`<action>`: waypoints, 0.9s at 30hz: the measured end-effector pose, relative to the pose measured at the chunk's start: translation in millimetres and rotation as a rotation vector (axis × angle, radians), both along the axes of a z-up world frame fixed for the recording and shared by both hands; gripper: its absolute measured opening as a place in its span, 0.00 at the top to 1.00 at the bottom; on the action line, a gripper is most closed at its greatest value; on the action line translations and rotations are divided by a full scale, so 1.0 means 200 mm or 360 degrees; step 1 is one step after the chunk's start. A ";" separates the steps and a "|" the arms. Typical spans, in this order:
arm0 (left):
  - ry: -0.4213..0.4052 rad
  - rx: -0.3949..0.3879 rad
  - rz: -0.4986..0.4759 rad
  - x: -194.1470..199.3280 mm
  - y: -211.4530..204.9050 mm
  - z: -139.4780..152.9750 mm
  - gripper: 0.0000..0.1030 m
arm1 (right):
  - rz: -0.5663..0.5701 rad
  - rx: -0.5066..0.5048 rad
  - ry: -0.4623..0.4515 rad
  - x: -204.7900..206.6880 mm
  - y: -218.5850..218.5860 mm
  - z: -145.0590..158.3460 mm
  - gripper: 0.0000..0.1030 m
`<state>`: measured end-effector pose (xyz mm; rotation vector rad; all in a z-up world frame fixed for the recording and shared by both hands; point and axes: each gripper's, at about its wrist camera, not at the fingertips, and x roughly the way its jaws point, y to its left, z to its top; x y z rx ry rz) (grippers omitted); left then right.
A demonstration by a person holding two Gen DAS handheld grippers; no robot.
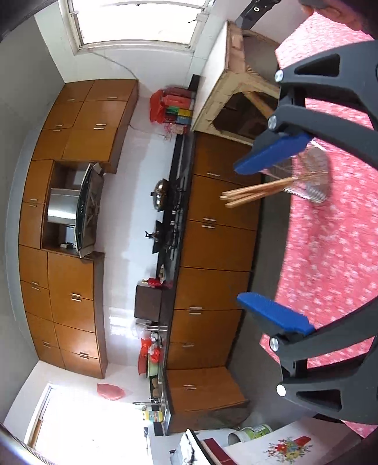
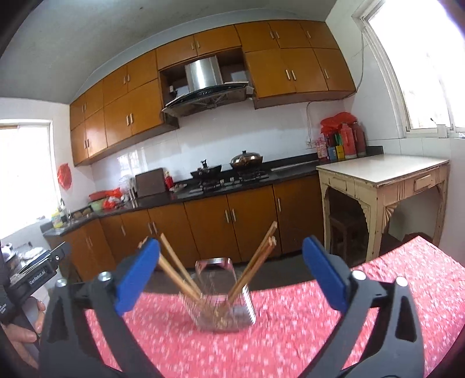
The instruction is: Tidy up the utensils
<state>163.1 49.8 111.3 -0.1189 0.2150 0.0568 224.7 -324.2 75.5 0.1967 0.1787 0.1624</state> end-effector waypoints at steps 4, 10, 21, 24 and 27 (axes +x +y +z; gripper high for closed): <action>-0.0025 0.0028 0.0018 -0.16 0.00 -0.10 0.04 | 0.0000 -0.0012 0.0033 -0.15 0.05 -0.13 0.04; -0.0069 0.0106 0.0040 -0.33 -0.05 -0.20 0.02 | -0.0044 -0.0085 0.0042 -0.33 0.12 -0.29 0.04; -0.0036 0.0226 0.0037 -0.47 -0.15 -0.42 0.02 | -0.0122 -0.0205 -0.0019 -0.51 0.16 -0.43 0.04; -0.0013 0.0207 0.0010 -0.49 -0.15 -0.46 0.02 | -0.0116 -0.0207 -0.0023 -0.52 0.17 -0.47 0.04; -0.0006 0.0158 -0.0021 -0.53 -0.14 -0.51 0.02 | -0.0122 -0.0241 -0.0042 -0.54 0.18 -0.49 0.04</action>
